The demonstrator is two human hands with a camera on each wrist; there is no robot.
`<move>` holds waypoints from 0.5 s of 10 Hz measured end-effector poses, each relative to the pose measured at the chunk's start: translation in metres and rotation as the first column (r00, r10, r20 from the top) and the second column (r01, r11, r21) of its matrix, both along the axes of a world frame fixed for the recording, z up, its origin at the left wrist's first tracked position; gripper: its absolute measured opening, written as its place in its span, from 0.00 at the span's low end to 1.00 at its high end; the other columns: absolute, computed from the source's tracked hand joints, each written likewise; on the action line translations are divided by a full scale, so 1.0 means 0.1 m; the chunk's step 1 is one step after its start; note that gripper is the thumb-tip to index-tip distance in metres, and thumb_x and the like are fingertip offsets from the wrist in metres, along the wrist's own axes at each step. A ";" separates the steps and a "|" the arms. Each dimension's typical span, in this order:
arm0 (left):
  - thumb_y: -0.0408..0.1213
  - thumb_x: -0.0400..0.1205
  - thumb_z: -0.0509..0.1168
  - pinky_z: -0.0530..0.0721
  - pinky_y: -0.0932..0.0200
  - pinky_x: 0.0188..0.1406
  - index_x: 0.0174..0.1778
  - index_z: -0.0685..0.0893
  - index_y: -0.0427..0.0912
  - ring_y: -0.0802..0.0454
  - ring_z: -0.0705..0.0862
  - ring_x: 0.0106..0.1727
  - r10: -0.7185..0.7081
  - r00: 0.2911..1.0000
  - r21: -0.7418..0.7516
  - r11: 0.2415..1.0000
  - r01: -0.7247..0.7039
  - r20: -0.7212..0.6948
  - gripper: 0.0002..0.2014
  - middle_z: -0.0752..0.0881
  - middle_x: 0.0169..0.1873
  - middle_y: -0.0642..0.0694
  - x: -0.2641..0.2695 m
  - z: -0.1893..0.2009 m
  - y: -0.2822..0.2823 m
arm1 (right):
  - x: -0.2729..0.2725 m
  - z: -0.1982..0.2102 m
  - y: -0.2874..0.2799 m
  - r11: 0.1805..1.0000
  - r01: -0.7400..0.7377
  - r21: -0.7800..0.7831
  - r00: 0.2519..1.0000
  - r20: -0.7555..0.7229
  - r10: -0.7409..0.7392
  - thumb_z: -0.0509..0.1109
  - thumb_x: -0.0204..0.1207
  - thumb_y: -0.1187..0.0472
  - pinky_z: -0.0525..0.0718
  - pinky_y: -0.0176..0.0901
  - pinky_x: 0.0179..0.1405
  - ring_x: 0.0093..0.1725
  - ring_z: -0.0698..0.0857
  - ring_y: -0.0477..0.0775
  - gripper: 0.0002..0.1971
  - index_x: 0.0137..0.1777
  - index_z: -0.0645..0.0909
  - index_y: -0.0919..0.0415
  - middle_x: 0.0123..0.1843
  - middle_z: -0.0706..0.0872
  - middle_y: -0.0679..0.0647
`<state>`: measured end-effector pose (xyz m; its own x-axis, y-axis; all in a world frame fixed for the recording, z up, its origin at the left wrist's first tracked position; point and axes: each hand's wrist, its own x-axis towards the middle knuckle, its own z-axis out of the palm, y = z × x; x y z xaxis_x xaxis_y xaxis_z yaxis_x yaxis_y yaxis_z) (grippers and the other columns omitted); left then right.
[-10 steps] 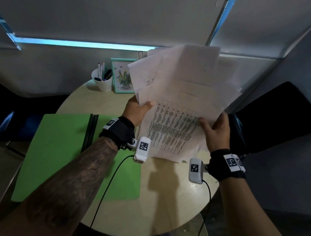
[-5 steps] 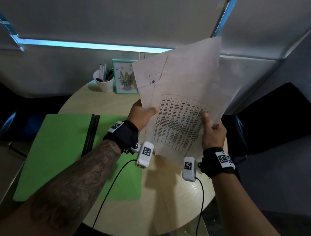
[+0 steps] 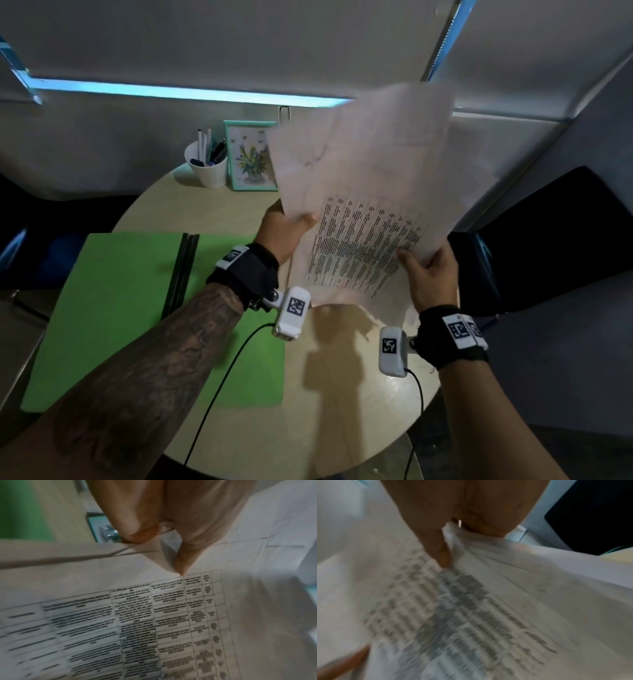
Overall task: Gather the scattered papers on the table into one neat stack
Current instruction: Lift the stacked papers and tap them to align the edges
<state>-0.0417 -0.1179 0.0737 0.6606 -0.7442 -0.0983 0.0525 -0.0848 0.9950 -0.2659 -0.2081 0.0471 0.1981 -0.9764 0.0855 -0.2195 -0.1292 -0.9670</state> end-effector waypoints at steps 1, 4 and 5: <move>0.28 0.78 0.71 0.83 0.68 0.45 0.57 0.85 0.36 0.59 0.86 0.45 0.066 0.989 -0.012 0.998 -0.068 -0.129 0.12 0.88 0.48 0.45 0.16 0.01 0.03 | -0.19 -0.07 -0.05 0.998 -0.067 0.016 0.997 -0.045 0.068 0.77 0.74 0.60 0.83 0.37 0.46 0.45 0.85 0.46 0.12 0.54 0.78 0.59 0.48 0.87 0.55; 0.40 0.86 0.62 0.76 0.48 0.67 0.76 0.71 0.32 0.37 0.75 0.75 0.311 0.848 0.542 0.840 -0.033 -0.430 0.24 0.74 0.74 0.36 0.15 -0.84 0.64 | -0.41 -1.04 0.24 0.768 0.102 0.632 0.980 -0.195 0.030 0.76 0.71 0.43 0.83 0.58 0.57 0.64 0.81 0.62 0.44 0.82 0.60 0.58 0.66 0.77 0.55; 0.43 0.88 0.57 0.78 0.49 0.62 0.77 0.70 0.31 0.36 0.74 0.75 0.278 0.857 0.645 0.760 0.080 -0.433 0.25 0.72 0.76 0.33 -0.06 -1.12 0.80 | -0.35 -1.32 0.37 0.623 0.163 0.765 0.979 -0.206 -0.004 0.72 0.74 0.41 0.86 0.53 0.45 0.59 0.83 0.64 0.37 0.75 0.69 0.64 0.64 0.80 0.60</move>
<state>-0.0482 -0.0380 -0.0378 0.4571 -0.3240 -0.8283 0.5443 -0.6346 0.5486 -0.3004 -0.1715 -0.0846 0.0453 -0.6757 -0.7358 -0.3569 0.6770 -0.6436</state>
